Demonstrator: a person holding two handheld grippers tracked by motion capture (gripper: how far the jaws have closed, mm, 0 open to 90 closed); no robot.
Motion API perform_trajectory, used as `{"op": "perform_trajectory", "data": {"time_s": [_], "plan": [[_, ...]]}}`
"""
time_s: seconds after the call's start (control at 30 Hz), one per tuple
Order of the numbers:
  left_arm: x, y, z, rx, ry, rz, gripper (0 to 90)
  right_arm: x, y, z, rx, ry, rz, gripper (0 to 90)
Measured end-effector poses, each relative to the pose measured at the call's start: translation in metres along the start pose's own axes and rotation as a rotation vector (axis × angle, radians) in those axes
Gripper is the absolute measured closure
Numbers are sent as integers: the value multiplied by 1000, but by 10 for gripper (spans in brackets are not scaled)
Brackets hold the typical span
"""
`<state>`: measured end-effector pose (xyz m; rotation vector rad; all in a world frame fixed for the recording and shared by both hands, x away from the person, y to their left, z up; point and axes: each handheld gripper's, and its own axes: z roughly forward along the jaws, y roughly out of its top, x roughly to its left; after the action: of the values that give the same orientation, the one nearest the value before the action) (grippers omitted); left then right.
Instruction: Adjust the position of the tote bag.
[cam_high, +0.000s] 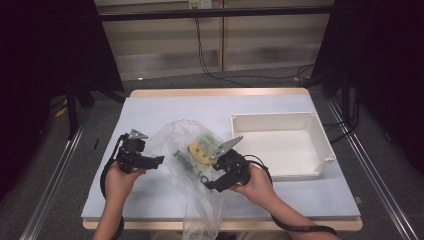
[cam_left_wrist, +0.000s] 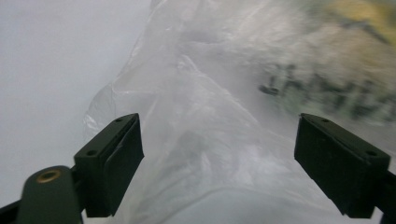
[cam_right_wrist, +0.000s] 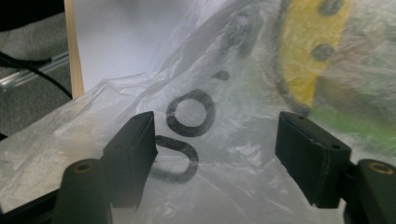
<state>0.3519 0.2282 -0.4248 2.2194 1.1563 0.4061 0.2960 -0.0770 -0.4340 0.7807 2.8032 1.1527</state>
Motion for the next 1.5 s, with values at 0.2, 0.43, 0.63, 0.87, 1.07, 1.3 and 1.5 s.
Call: {"op": "perform_trajectory", "data": {"time_s": [0.2, 0.43, 0.63, 0.87, 1.07, 1.3, 1.5], "plan": [[-6, 14, 36, 43, -39, 106, 120, 3, -5, 15, 54, -42, -30, 374], [-7, 12, 63, 62, -87, 90, 101, 3, -10, 17, 50, -97, -16, 455], [-9, 9, 69, 78, -127, 134, 206, 1, -15, 19, 71, -129, -2, 475], [-17, 6, 59, 104, -177, 192, 551, -2, -15, 27, 88, -174, -16, 514], [-16, -3, 47, 139, -187, 160, 864, -6, -9, 31, 103, -207, 10, 613], [-11, -25, 23, 179, -174, 123, 881, -8, 1, 35, 102, -257, 6, 673], [-6, -41, 6, 183, -164, 85, 885, -9, 16, 42, 80, -278, 20, 684]]}}
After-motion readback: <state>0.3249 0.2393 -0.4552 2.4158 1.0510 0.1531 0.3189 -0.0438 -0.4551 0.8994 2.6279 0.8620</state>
